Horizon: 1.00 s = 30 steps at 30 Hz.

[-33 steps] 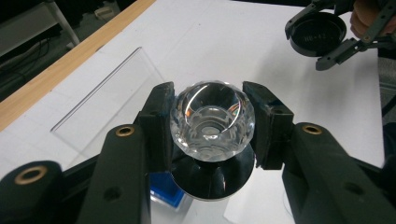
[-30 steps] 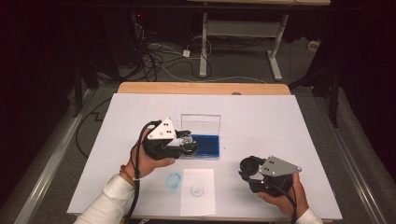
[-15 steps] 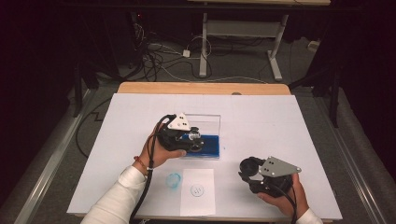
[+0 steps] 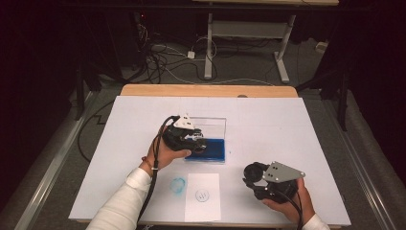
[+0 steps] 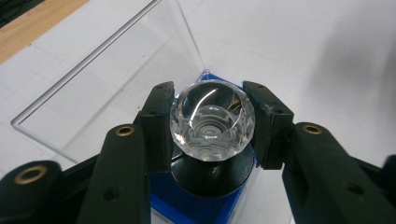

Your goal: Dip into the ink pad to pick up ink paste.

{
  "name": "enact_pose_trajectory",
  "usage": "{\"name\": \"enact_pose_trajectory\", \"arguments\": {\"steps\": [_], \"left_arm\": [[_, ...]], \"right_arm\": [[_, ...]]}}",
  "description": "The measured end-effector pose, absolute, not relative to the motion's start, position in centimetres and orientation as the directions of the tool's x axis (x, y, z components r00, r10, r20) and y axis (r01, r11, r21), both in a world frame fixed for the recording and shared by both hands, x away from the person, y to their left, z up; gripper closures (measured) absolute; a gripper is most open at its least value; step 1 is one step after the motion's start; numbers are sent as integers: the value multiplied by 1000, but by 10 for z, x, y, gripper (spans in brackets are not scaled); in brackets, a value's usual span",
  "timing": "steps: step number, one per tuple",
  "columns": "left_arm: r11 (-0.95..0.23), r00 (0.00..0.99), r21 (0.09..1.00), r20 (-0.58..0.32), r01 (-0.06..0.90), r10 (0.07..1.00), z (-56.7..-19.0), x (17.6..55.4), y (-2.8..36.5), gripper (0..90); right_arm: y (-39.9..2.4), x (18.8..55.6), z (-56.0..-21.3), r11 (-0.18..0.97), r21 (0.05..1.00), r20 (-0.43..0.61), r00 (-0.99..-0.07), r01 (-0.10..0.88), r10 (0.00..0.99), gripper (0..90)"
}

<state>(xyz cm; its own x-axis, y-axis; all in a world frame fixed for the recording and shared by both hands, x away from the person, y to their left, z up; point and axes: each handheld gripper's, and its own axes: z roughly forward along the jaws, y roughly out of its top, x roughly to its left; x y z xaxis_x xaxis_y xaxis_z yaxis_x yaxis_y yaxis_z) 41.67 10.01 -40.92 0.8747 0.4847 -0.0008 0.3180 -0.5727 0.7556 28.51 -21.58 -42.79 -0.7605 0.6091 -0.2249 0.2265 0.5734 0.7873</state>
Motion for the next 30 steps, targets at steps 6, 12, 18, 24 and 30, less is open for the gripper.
{"name": "enact_pose_trajectory", "arguments": {"steps": [6, 12, 18, 24, 30], "left_arm": [[-581, 872, 744, -4, 330, 490, -416, 421, 97, 546], [-584, 869, 737, -9, 340, 495, -422, 422, 97, 546], [-587, 864, 729, -12, 352, 504, -426, 423, 100, 546], [-593, 860, 723, -4, 355, 510, -428, 424, 101, 546], [-603, 860, 712, -3, 360, 510, -432, 426, 102, 546]], "right_arm": [[-216, 286, -428, 575, 786, -226, -760, 228, 610, 387], [-216, 286, -429, 581, 781, -228, -762, 230, 607, 386], [-217, 286, -430, 584, 778, -228, -761, 232, 607, 386], [-215, 286, -430, 587, 776, -230, -763, 232, 605, 386], [-215, 286, -431, 590, 772, -227, -765, 236, 603, 386]]}}
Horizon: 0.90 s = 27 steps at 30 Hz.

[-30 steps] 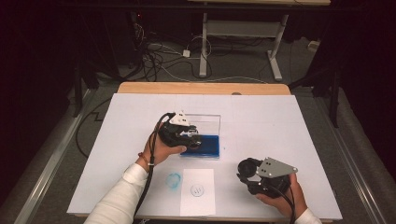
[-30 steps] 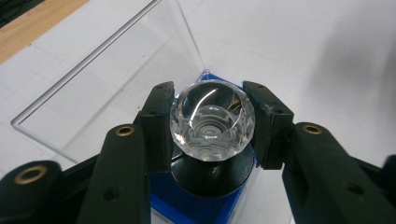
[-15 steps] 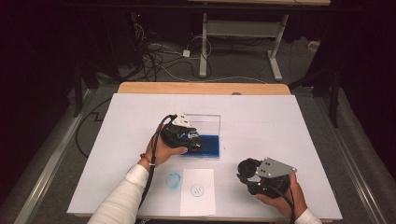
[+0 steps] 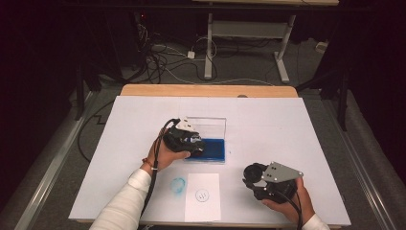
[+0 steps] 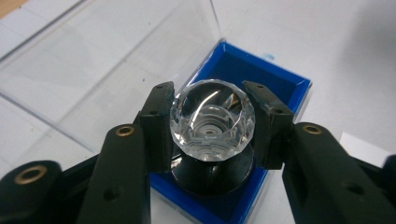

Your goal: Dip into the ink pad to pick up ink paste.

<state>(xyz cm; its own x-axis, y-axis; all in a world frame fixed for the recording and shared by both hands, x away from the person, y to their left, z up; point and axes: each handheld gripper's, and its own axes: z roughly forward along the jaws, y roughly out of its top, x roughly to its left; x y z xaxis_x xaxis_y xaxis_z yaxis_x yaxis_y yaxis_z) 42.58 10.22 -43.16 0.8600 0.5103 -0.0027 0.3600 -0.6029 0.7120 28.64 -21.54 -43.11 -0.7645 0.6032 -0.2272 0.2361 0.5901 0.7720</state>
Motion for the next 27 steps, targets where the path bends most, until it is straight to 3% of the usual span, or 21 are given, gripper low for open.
{"name": "enact_pose_trajectory", "arguments": {"steps": [5, 27], "left_arm": [[-573, 856, 725, -43, 382, 516, -434, 428, 107, 545], [-559, 855, 753, -8, 347, 519, -441, 420, 109, 544]], "right_arm": [[-215, 287, -431, 590, 772, -228, -763, 238, 605, 386], [-214, 286, -432, 596, 767, -233, -764, 236, 602, 386]]}}
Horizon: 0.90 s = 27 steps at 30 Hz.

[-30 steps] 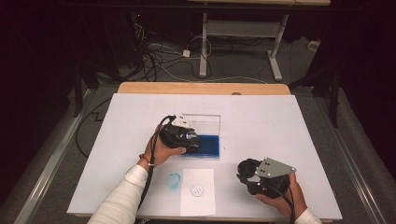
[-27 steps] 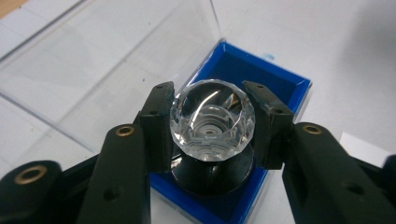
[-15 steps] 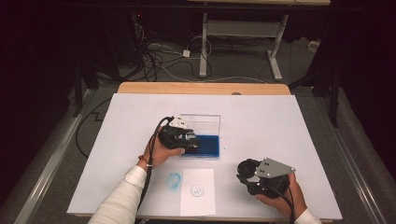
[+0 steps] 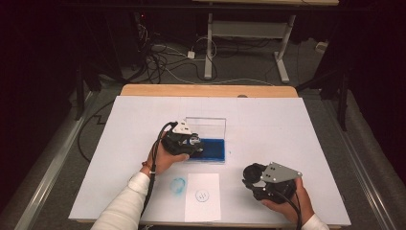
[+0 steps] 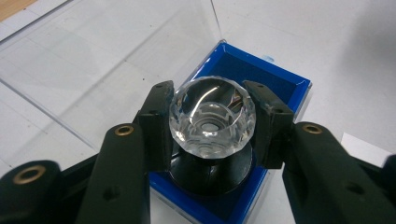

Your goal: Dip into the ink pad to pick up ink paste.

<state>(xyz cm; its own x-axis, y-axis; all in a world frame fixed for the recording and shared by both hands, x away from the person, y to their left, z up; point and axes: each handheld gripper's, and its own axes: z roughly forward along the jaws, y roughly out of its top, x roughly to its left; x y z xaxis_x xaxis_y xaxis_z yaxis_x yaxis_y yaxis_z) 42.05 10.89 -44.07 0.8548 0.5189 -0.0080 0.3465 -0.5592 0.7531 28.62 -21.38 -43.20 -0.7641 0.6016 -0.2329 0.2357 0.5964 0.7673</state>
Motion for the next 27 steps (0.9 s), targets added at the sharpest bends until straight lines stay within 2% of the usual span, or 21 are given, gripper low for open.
{"name": "enact_pose_trajectory", "arguments": {"steps": [4, 17, 27], "left_arm": [[-542, 853, 760, -31, 359, 521, -442, 422, 112, 543], [-565, 852, 748, -1, 347, 523, -441, 421, 106, 543], [-560, 853, 748, -14, 355, 522, -441, 422, 108, 542]], "right_arm": [[-214, 286, -432, 593, 768, -229, -762, 241, 606, 385], [-214, 286, -433, 599, 764, -231, -765, 240, 602, 385], [-212, 286, -433, 601, 763, -233, -765, 239, 600, 386]]}}
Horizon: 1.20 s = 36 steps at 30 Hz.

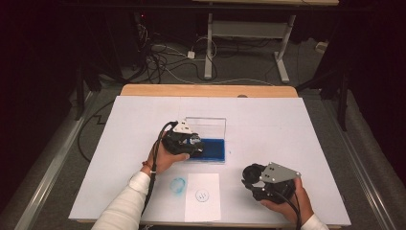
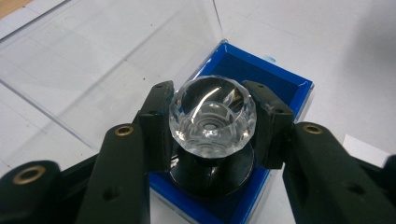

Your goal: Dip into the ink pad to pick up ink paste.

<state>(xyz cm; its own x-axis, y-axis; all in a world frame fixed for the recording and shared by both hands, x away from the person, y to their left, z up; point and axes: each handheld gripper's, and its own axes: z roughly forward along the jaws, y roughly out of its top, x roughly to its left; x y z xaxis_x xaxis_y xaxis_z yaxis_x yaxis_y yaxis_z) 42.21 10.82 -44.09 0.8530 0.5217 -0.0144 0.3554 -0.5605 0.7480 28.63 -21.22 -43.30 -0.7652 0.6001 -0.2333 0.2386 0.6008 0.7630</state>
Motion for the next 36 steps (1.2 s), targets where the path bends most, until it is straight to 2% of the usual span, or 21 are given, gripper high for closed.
{"name": "enact_pose_trajectory", "arguments": {"steps": [27, 36], "left_arm": [[-551, 852, 751, -30, 363, 522, -443, 423, 109, 541], [-581, 854, 731, -6, 358, 519, -440, 421, 107, 541]], "right_arm": [[-212, 286, -434, 601, 760, -228, -766, 246, 602, 386], [-214, 284, -432, 597, 764, -229, -760, 246, 607, 385]]}}
